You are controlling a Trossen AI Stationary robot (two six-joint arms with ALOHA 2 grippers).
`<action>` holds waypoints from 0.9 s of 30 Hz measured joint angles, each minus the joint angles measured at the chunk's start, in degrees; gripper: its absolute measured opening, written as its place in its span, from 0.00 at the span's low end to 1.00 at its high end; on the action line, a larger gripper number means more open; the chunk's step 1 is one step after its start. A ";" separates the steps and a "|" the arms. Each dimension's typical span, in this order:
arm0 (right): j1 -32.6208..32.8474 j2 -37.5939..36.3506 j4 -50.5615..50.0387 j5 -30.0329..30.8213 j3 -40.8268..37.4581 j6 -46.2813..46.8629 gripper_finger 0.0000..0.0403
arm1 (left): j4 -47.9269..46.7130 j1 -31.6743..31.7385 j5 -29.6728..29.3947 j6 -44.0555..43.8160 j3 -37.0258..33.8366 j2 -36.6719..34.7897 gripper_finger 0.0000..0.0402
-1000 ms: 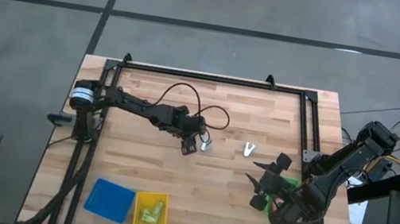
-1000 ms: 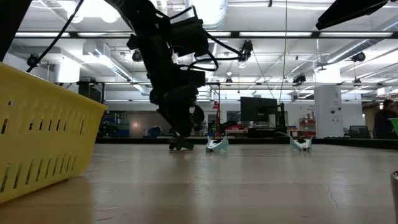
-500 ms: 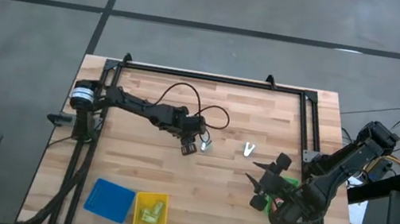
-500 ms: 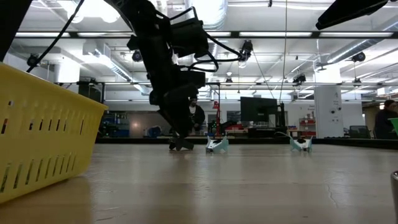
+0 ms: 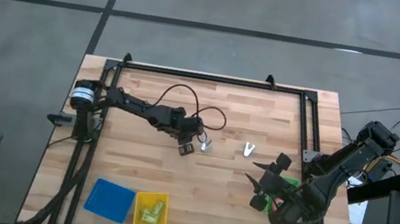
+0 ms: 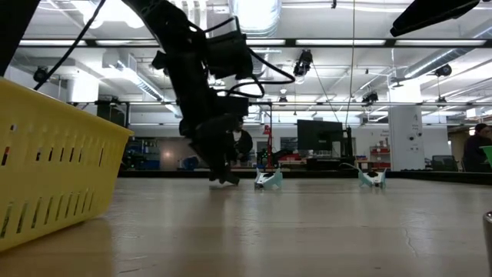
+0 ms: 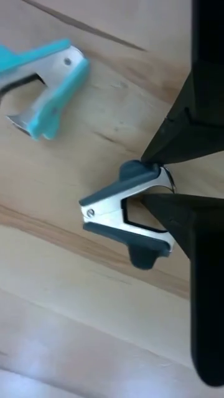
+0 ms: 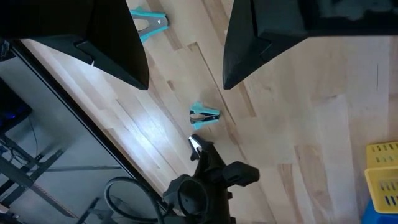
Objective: Pick and place Stapler, Stapler remover, tape
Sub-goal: Put the black staple remover into the blue basket
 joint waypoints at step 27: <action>0.00 0.00 0.02 0.00 -0.15 -0.20 0.50 | -5.97 -2.05 6.92 -2.49 1.10 -2.07 0.13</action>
